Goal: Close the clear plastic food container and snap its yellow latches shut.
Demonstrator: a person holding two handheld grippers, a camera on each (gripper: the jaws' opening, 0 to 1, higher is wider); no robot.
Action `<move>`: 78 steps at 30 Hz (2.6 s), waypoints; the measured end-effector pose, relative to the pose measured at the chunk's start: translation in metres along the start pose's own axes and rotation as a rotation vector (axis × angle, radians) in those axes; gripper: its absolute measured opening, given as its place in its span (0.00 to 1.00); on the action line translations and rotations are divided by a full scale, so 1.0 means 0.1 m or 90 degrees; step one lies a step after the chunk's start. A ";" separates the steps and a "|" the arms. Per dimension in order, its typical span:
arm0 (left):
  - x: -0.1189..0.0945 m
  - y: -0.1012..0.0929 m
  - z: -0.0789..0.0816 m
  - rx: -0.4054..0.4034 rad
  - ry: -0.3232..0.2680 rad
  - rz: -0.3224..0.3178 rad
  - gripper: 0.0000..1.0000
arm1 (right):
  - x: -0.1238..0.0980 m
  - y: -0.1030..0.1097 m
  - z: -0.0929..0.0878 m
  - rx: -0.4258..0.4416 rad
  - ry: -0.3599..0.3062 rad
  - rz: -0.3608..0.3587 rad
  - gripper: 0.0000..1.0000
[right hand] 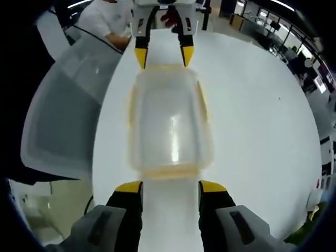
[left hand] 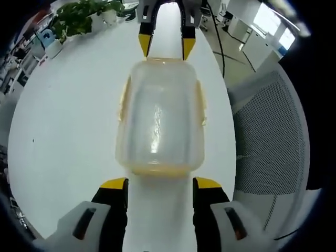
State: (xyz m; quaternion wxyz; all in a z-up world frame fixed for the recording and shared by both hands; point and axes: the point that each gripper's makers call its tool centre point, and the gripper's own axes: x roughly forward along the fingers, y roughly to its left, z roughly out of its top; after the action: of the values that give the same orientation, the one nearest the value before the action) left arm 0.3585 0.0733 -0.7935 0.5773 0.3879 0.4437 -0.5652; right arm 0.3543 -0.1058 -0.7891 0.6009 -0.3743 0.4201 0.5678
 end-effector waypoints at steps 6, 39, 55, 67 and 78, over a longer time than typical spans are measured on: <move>-0.04 0.00 0.01 -0.080 -0.035 -0.011 0.47 | -0.01 -0.01 0.04 0.071 -0.024 0.004 0.40; -0.06 0.11 0.09 -0.474 -0.151 -0.038 0.54 | -0.08 -0.16 0.19 0.394 -0.144 -0.006 0.47; -0.01 0.11 0.04 -0.672 -0.164 -0.029 0.57 | -0.10 -0.22 0.17 0.521 -0.171 -0.018 0.46; 0.07 0.08 0.04 -0.772 -0.169 -0.029 0.49 | -0.05 -0.20 0.17 0.600 -0.182 -0.016 0.38; 0.12 0.04 0.15 -0.776 -0.202 -0.048 0.40 | 0.08 -0.06 0.11 0.589 -0.158 0.000 0.28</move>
State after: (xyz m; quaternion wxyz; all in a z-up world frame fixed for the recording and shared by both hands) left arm 0.3634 0.0556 -0.8004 0.7331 -0.1151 0.6084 -0.2814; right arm 0.3609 -0.0929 -0.7926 0.7500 0.0030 0.5540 0.3614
